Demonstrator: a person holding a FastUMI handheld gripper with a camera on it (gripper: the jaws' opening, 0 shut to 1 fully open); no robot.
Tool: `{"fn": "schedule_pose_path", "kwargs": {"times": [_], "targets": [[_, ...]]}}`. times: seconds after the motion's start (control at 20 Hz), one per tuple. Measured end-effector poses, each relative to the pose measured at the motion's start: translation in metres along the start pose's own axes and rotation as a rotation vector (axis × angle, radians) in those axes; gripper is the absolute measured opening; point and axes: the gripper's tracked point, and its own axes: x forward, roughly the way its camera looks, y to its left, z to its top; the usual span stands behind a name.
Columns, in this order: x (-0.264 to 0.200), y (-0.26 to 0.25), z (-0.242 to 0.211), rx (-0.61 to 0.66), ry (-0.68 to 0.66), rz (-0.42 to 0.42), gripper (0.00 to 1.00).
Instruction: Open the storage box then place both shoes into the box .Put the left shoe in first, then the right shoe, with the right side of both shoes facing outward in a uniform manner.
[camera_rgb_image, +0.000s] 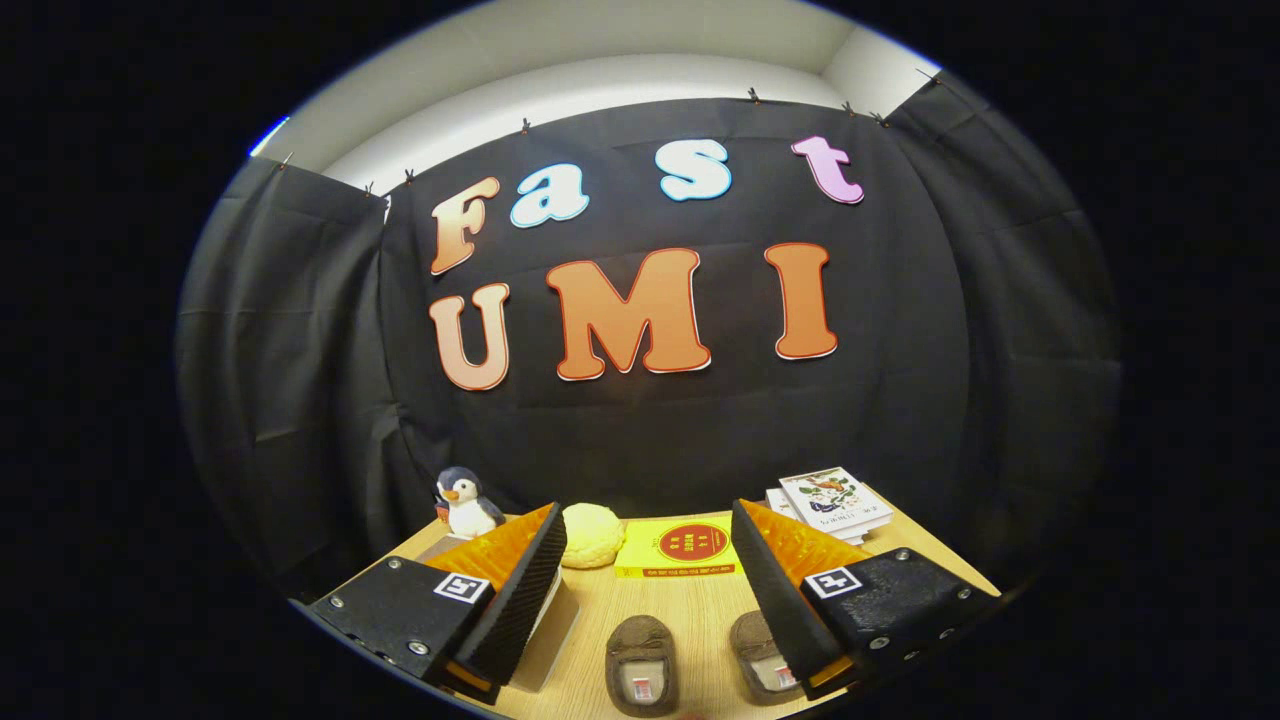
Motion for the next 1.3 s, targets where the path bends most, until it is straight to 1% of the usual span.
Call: {"fn": "schedule_pose_path", "kwargs": {"times": [0.6, 1.05, 1.15, 1.3], "targets": [[0.017, 0.015, -0.016, 0.012, 0.049, 0.077, 0.98], [0.025, 0.016, -0.030, 0.036, 0.082, 0.106, 0.98], [0.026, 0.019, -0.037, 0.063, 0.106, 0.127, 0.98], [0.030, 0.031, -0.055, 0.177, 0.173, 0.198, 0.98]]}}
